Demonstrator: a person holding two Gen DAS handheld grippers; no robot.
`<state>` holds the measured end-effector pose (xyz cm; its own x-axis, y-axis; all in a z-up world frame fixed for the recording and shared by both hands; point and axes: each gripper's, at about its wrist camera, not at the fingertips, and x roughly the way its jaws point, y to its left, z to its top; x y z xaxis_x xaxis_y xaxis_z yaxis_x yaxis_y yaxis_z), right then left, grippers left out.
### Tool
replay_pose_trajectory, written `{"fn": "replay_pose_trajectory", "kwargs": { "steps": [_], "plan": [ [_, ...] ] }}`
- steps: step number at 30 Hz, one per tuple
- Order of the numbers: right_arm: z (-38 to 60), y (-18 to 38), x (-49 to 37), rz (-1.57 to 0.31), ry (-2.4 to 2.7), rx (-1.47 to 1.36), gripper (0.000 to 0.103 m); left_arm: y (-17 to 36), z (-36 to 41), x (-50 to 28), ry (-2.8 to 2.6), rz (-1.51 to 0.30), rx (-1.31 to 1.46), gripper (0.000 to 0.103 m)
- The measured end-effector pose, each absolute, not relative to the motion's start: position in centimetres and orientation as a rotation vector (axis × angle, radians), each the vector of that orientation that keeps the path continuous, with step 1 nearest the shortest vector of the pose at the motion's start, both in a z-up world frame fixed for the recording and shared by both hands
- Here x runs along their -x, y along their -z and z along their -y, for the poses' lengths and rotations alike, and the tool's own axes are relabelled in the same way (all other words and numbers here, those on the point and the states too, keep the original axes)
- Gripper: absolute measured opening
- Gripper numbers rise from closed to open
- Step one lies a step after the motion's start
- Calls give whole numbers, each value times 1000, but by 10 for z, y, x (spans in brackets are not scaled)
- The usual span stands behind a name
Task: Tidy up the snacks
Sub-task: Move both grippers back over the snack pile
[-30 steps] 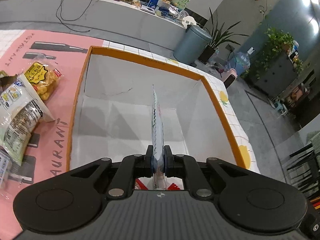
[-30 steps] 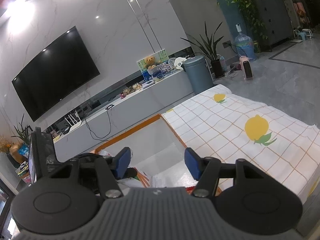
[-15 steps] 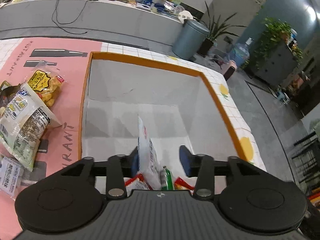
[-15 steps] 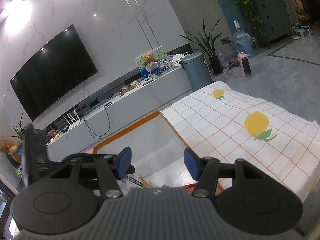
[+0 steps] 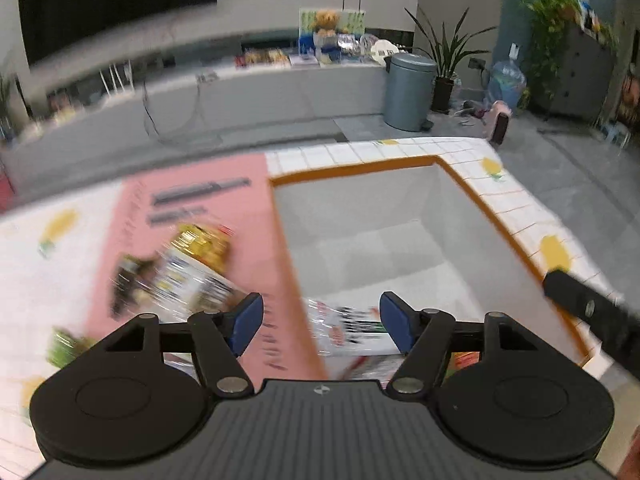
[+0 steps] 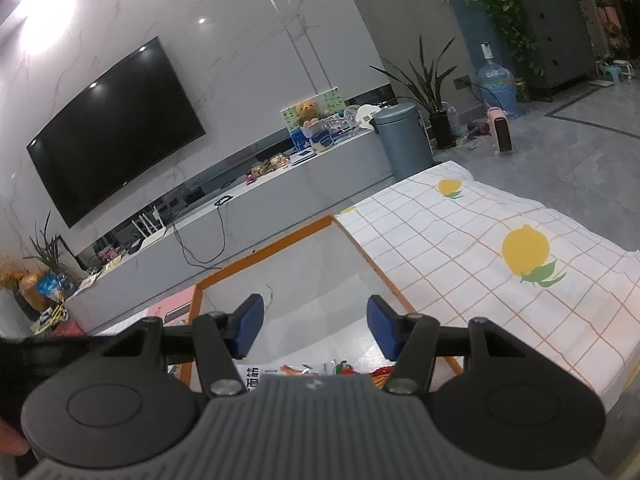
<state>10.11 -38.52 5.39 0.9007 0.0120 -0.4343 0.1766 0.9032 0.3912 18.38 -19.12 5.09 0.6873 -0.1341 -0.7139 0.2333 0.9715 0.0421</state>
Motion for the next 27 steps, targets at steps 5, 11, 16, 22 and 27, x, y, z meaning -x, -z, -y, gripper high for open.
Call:
{"fn": "replay_pose_trajectory", "kwargs": {
  "steps": [5, 11, 16, 22, 27],
  "plan": [
    [370, -55, -107, -453, 49, -384, 57, -66, 171, -166, 185, -738, -152, 79],
    [345, -55, -112, -453, -12, -326, 57, -75, 130, -158, 191, -755, -75, 79],
    [316, -53, -120, -457, -91, -267, 57, -74, 92, -149, 157, -747, -40, 79],
    [277, -49, -126, -448, -149, -193, 57, -67, 45, -143, 115, -753, 6, 79],
    [251, -44, -129, -433, -209, -143, 57, -56, 9, -139, 103, -750, 58, 79]
  ]
}}
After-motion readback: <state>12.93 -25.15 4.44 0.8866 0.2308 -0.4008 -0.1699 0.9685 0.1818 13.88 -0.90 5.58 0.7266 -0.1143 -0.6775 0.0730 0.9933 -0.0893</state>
